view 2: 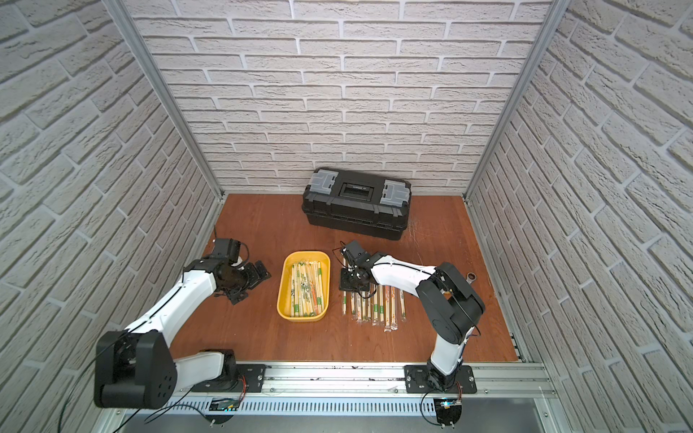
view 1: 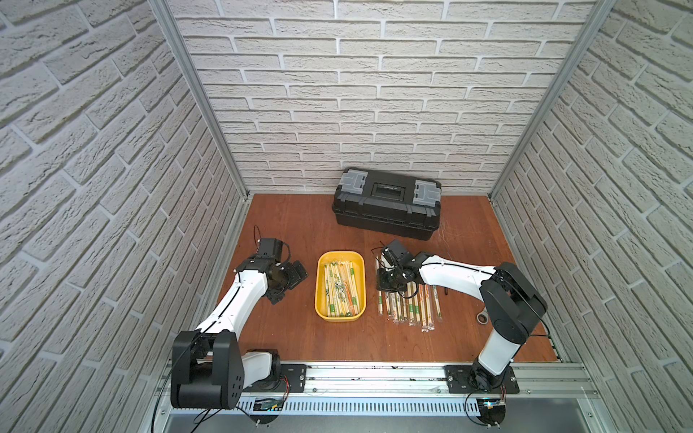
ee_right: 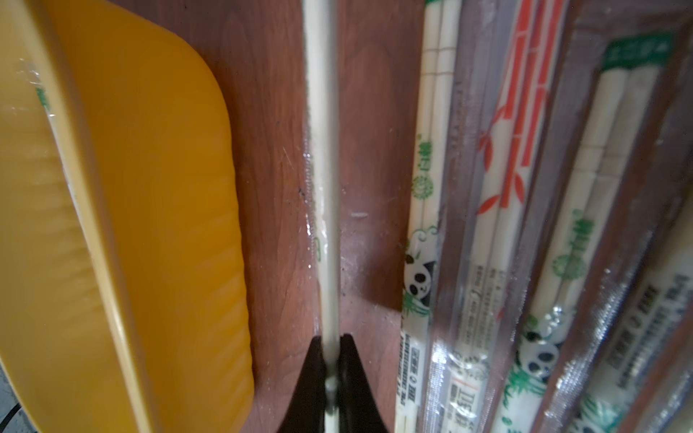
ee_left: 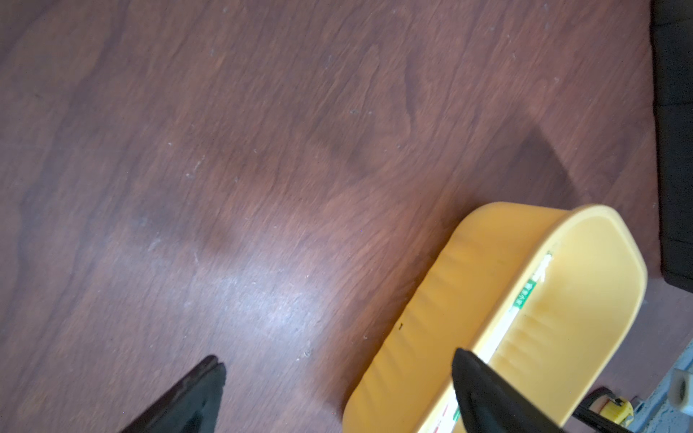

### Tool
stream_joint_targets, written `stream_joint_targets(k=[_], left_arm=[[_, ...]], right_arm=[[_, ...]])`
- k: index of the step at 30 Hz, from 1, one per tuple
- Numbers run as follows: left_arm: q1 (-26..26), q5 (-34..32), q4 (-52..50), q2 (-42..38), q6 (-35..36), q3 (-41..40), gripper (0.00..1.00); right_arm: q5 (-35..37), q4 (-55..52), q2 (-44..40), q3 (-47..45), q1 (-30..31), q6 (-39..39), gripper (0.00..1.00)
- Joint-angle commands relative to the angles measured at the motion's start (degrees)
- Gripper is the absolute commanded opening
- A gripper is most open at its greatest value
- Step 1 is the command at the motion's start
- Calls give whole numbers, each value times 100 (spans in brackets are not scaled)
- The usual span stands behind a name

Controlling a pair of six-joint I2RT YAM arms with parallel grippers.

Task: Take the paired disposable chopsticks out of the storage box
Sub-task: Place the paired disposable chopsticks at the center of the board.

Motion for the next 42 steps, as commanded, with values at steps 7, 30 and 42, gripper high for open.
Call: stream_joint_targets(k=[7,30,42], left_arm=[[-57,-89,-89,30,-19,137,98],[11,-225,-162,59,160,128,98],[481,-134,-235,180,376,198,98]], right_arm=[[371,-169,162,31,34,-138,16],[477,-973,-721,837,232,-223,23],[1106,-1925,261,2590,1061,-680,24]])
